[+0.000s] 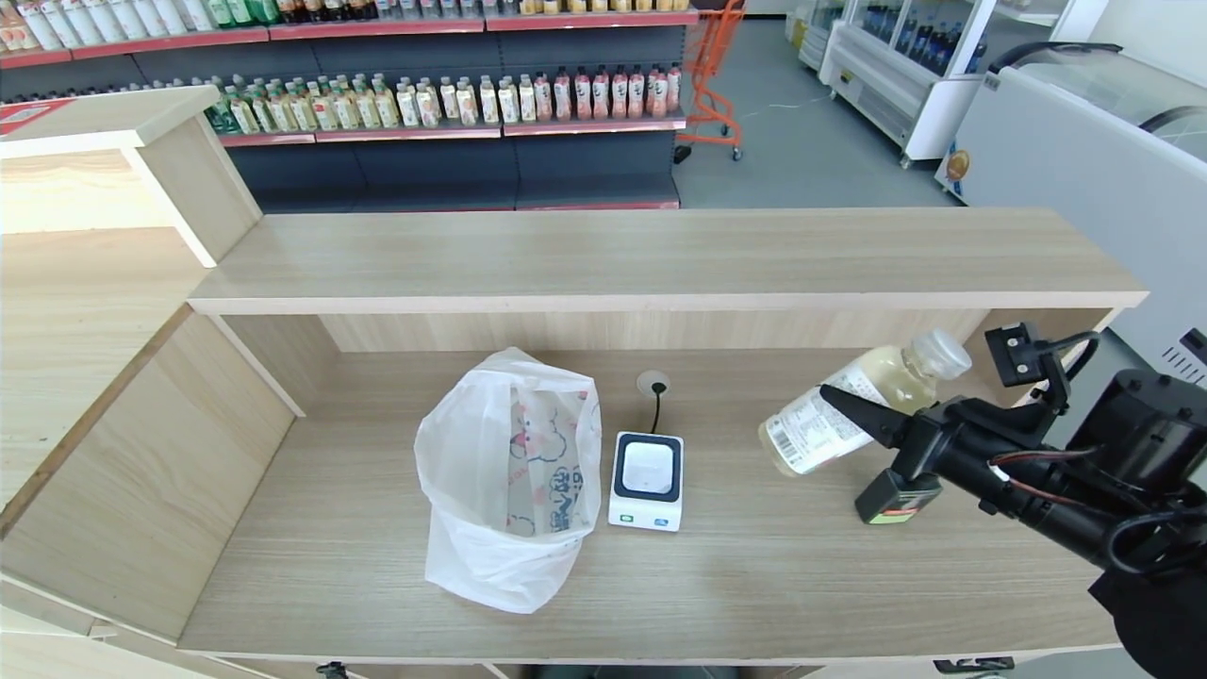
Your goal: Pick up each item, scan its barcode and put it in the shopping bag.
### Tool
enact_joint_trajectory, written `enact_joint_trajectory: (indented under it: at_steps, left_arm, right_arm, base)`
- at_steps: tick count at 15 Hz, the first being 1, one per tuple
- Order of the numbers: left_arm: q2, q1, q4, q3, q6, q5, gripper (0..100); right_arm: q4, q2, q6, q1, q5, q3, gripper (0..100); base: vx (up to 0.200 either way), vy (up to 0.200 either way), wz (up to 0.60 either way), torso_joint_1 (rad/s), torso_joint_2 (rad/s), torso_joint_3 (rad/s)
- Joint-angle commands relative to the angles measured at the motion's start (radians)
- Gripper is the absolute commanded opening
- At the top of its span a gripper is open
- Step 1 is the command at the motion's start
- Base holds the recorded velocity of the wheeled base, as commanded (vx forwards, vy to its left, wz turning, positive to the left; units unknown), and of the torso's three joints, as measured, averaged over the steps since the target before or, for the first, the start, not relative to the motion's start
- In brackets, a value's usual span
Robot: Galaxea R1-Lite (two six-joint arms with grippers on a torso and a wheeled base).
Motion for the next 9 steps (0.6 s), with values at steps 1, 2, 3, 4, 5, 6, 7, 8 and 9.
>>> enact_joint_trajectory:
  at_steps: [1, 2, 3, 4, 5, 6, 7, 8, 9]
  left_arm:
    - [0.000, 0.000, 0.000, 0.000, 0.000, 0.000, 100]
    - [0.000, 0.000, 0.000, 0.000, -0.002, 0.000, 100]
    - [0.000, 0.000, 0.000, 0.000, -0.002, 0.000, 100]
    - [0.000, 0.000, 0.000, 0.000, -0.002, 0.000, 100]
    - [0.000, 0.000, 0.000, 0.000, -0.002, 0.000, 100]
    - [0.000, 0.000, 0.000, 0.000, 0.000, 0.000, 100]
    - [0.000, 0.000, 0.000, 0.000, 0.003, 0.000, 100]
    - [0.000, 0.000, 0.000, 0.000, -0.004, 0.000, 100]
    - [0.000, 0.000, 0.000, 0.000, -0.005, 0.000, 100]
  right_arm:
    - [0.000, 0.007, 0.000, -0.001, 0.001, 0.000, 0]
    - [0.000, 0.012, 0.000, -0.001, 0.001, 0.000, 0]
    - [0.000, 0.014, 0.000, -0.001, -0.001, 0.004, 0]
    - [0.000, 0.017, 0.000, -0.001, -0.001, 0.004, 0]
    - [0.000, 0.023, 0.000, -0.003, -0.013, 0.004, 0]
    - [0.000, 0.027, 0.000, -0.003, -0.049, 0.002, 0]
    - [0.000, 0.033, 0.003, -0.003, -0.072, 0.002, 0]
    - [0.000, 0.038, 0.012, -0.003, -0.078, 0.004, 0]
    - [0.000, 0.038, 0.017, -0.003, -0.078, 0.004, 0]
  base:
    - [-0.200, 0.000, 0.00, 0.007, 0.02, -0.002]
    - [-0.200, 0.000, 0.00, -0.012, 0.01, 0.007]
    - [0.000, 0.000, 0.00, 0.000, 0.00, 0.000]
    - [0.000, 0.000, 0.00, 0.000, 0.00, 0.000]
    - [0.000, 0.000, 0.00, 0.000, 0.00, 0.000]
    - [0.000, 0.000, 0.00, 0.000, 0.00, 0.000]
    - [0.000, 0.200, 0.00, 0.027, 0.00, -0.002]
    - [0.000, 0.200, 0.00, 0.007, 0.01, -0.002]
    - [0.000, 0.200, 0.00, -0.007, 0.00, 0.012]
